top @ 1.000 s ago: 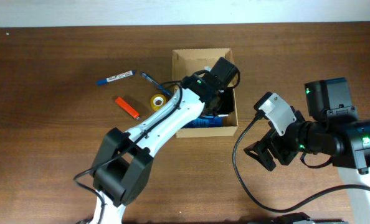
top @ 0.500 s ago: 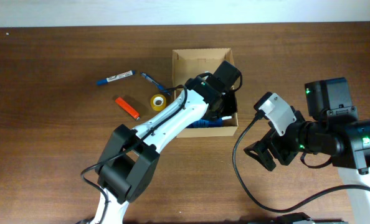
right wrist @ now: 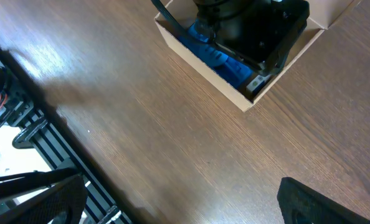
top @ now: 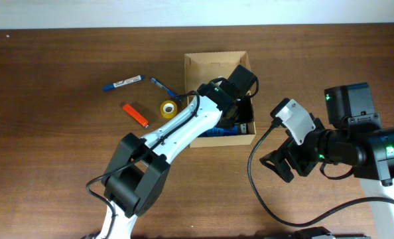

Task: Pack container
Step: 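Place the staples box into the box beside the duster, then move the left gripper to the red stapler and grasp it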

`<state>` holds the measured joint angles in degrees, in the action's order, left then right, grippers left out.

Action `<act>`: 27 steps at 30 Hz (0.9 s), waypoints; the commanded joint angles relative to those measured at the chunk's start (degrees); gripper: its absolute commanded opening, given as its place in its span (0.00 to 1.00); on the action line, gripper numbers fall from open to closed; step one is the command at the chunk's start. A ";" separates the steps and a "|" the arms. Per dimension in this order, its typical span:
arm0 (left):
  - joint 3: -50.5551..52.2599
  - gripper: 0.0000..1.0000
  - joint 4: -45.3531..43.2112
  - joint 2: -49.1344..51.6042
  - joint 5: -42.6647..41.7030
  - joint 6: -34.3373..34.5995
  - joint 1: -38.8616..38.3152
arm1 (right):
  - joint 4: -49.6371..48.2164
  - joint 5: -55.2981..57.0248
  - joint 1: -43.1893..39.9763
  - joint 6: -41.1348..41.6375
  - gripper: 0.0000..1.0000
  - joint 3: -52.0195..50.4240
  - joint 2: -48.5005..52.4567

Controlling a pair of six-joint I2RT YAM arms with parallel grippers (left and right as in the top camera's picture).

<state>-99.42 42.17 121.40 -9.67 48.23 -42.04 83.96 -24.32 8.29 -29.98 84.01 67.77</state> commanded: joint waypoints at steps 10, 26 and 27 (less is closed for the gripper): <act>0.15 0.48 5.60 -5.90 3.02 -7.85 1.73 | 0.02 -0.55 -0.07 0.46 0.99 -0.22 -0.17; 0.17 0.46 29.62 -19.06 18.03 8.41 17.27 | 0.02 -0.55 -0.07 0.46 0.99 -0.22 -0.17; 0.17 0.47 30.62 -19.06 18.80 10.34 18.95 | 0.02 -0.55 -0.07 0.46 0.99 -0.22 -0.17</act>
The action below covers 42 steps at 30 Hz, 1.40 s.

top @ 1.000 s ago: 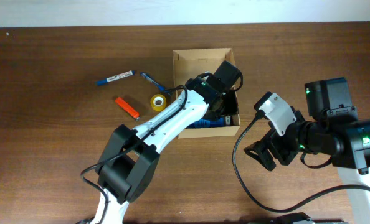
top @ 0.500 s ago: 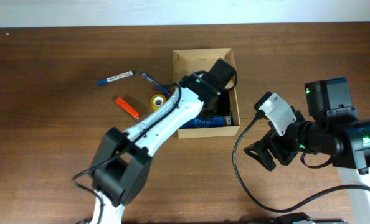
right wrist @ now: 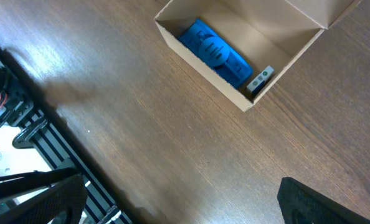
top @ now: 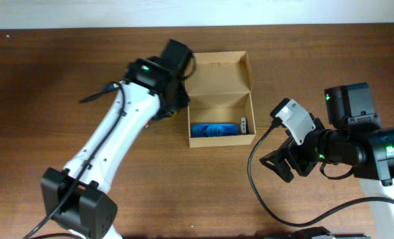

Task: Pack container
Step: 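Move the left gripper to the red stapler and grasp it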

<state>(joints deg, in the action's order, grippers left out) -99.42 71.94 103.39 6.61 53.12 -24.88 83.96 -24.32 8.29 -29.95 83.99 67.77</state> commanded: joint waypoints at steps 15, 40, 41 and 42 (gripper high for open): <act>12.00 0.48 -18.32 11.80 -0.07 12.15 15.28 | 0.02 -0.55 -0.07 0.44 0.99 -0.20 -0.17; 12.02 0.13 -17.92 21.75 -6.01 11.52 16.17 | 0.02 -0.55 -0.07 0.44 0.99 -0.20 -0.17; 12.02 0.11 -17.92 21.75 -6.01 11.52 16.17 | 0.02 -0.55 -0.07 0.44 0.99 -0.20 -0.17; 12.02 0.07 -17.92 21.73 -6.03 11.52 16.15 | 0.02 -0.52 -0.07 0.44 0.99 -0.20 -0.17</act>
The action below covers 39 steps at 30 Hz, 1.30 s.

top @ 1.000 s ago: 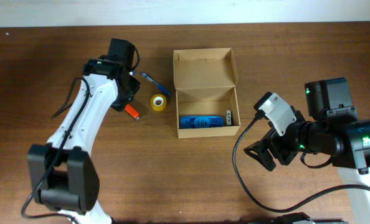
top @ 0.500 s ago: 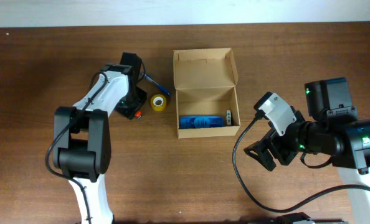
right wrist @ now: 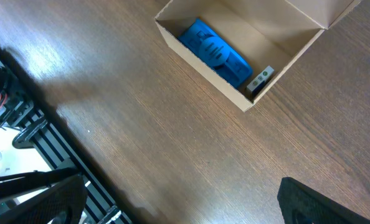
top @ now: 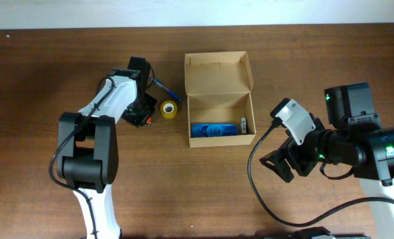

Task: Pack container
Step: 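Move the left gripper to the red stapler and grasp it, then lower the red stapler into the box and open the gripper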

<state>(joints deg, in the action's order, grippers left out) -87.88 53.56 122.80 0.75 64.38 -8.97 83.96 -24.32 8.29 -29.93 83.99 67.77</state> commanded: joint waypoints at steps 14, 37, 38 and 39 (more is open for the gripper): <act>0.46 0.02 2.60 -21.05 4.90 -8.81 -8.87 | 0.02 -0.52 -0.07 0.42 0.99 -0.20 -0.17; -23.04 0.01 8.31 -7.56 0.90 -88.52 -26.73 | 0.02 -0.55 -0.07 0.42 0.99 -0.20 -0.17; -23.82 0.02 9.70 -6.27 0.92 -93.61 -26.84 | 0.02 -0.55 -0.07 0.42 0.99 -0.20 -0.17; -23.82 0.01 10.38 -5.46 0.92 -98.09 -26.88 | 0.02 -0.55 -0.07 0.42 0.99 -0.20 -0.17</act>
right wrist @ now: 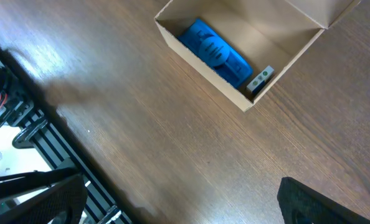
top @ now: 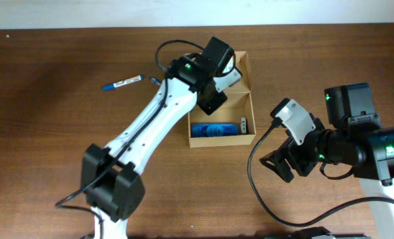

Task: Pack container
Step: 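Lower the red stapler into the box and open the gripper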

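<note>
An open cardboard box (top: 222, 141) stands mid-table and shows in the right wrist view as the box (right wrist: 203, 62). A blue pack (top: 213, 130) lies in it beside a small grey part (top: 242, 125); the right wrist view shows the same pack (right wrist: 213, 51) and part (right wrist: 260, 78). My left gripper (top: 213, 98) hangs over the box's back left; its fingers do not show. The right gripper (top: 284, 166) stands open over bare wood right of the box, nothing between its fingers (right wrist: 182, 186). No orange lighter or yellow tape shows.
A blue-capped marker (top: 123, 82) lies at the back left, and the tip of a blue pen (top: 153, 80) shows beside my left arm. The left arm runs diagonally across the table left of the box. The table edge and a dark rack (right wrist: 29, 134) show at the left of the right wrist view.
My left gripper has moved from the orange lighter left of the tape to over the back left of the box. The lighter and the tape no longer show. The right arm has not moved.
My left gripper was down inside the box. Then it was out, left of the box by the tape, with the blue pack and grey part lying in the box. Then it was at the orange lighter. Now it is over the box again.
</note>
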`<state>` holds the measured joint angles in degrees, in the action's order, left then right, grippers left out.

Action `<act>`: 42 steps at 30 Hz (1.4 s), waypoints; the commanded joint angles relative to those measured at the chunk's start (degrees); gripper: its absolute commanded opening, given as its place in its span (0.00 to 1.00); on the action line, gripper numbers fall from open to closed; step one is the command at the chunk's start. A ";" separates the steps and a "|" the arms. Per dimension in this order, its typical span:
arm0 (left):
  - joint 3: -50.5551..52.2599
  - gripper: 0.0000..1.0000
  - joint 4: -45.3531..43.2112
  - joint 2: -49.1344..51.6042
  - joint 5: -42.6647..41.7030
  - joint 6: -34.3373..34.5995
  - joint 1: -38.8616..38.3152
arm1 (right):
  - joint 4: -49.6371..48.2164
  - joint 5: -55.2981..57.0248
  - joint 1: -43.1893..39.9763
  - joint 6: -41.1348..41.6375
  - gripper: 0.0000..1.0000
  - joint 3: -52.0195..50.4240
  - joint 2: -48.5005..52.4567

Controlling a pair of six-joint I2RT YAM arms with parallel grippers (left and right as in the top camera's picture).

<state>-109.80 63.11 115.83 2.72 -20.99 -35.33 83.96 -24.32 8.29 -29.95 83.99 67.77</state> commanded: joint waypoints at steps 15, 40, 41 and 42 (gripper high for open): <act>-1.88 0.01 2.29 11.80 9.53 -32.68 0.35 | 0.02 -0.55 -0.07 0.44 0.99 -0.20 -0.17; -8.57 0.46 7.87 1.97 7.06 -20.06 -0.63 | 0.02 -0.55 -0.07 0.44 0.99 -0.20 -0.17; -8.57 0.46 8.90 0.63 5.81 -19.02 -0.63 | 0.02 -0.55 -0.07 0.44 0.99 -0.20 -0.17; -8.57 0.46 9.79 -0.39 5.18 -17.44 -0.63 | 0.02 -0.55 -0.07 0.44 0.99 -0.20 -0.17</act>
<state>-116.95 71.94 119.15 11.05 -41.65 -35.57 83.96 -24.34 8.29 -29.93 83.99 67.77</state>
